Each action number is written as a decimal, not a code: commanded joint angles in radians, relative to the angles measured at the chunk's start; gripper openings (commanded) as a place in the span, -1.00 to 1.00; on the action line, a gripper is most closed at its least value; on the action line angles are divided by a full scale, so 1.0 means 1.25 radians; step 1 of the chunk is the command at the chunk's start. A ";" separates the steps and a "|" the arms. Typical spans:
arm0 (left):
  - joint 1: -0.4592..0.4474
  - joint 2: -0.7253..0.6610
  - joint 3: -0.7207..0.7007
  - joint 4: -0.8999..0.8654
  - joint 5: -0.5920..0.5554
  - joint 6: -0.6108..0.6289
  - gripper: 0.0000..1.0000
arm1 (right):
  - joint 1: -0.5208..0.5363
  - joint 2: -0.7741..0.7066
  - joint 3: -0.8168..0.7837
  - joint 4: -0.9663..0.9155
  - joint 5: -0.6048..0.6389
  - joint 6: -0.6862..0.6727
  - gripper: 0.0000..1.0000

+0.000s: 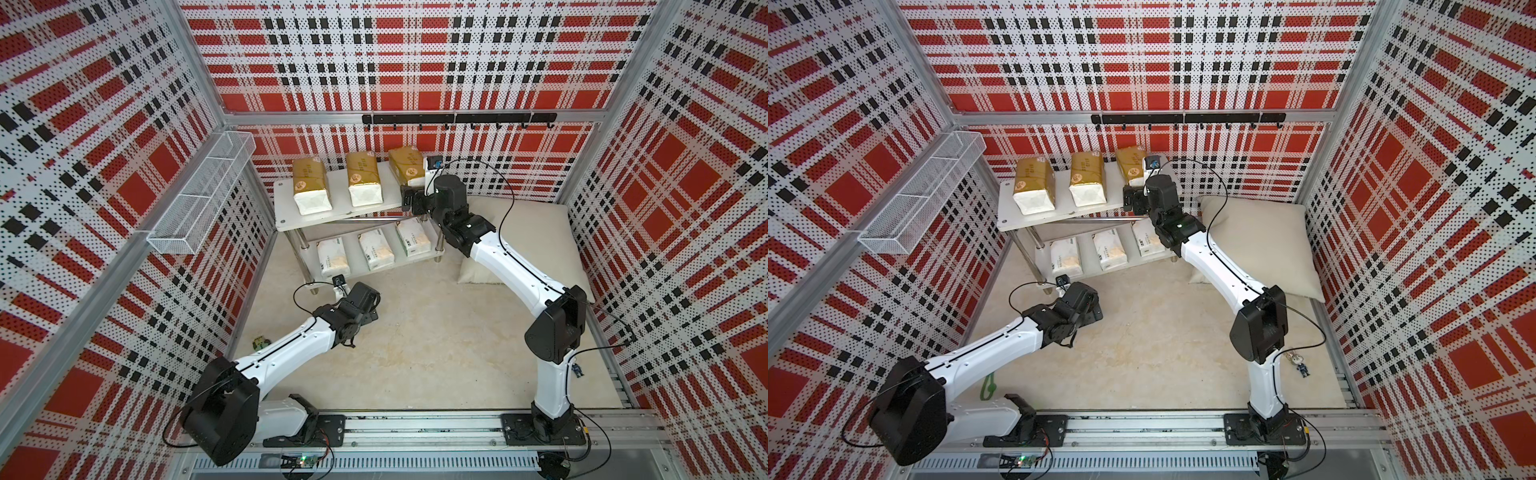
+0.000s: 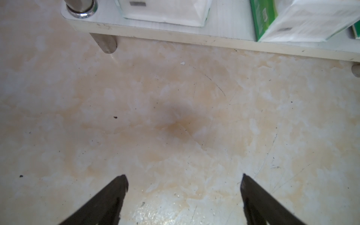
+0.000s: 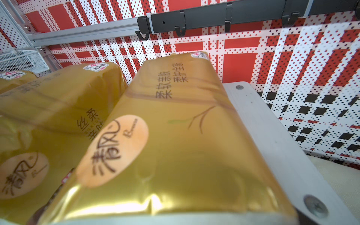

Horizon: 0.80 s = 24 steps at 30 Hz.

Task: Place the tissue boxes on the shelf by color
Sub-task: Place a box of tissues on the shelf.

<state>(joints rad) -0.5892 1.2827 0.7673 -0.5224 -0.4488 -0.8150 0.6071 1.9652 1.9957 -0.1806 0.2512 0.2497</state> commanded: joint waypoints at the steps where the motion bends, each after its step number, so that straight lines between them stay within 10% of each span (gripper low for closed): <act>1: -0.005 -0.011 -0.004 0.009 -0.005 -0.005 0.90 | 0.008 -0.038 -0.018 0.002 0.005 -0.002 1.00; 24: -0.011 -0.011 0.006 0.006 -0.008 -0.004 0.90 | 0.020 -0.099 -0.098 0.015 0.015 0.000 1.00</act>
<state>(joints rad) -0.5938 1.2827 0.7673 -0.5224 -0.4492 -0.8150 0.6266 1.8824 1.8843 -0.1761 0.2592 0.2485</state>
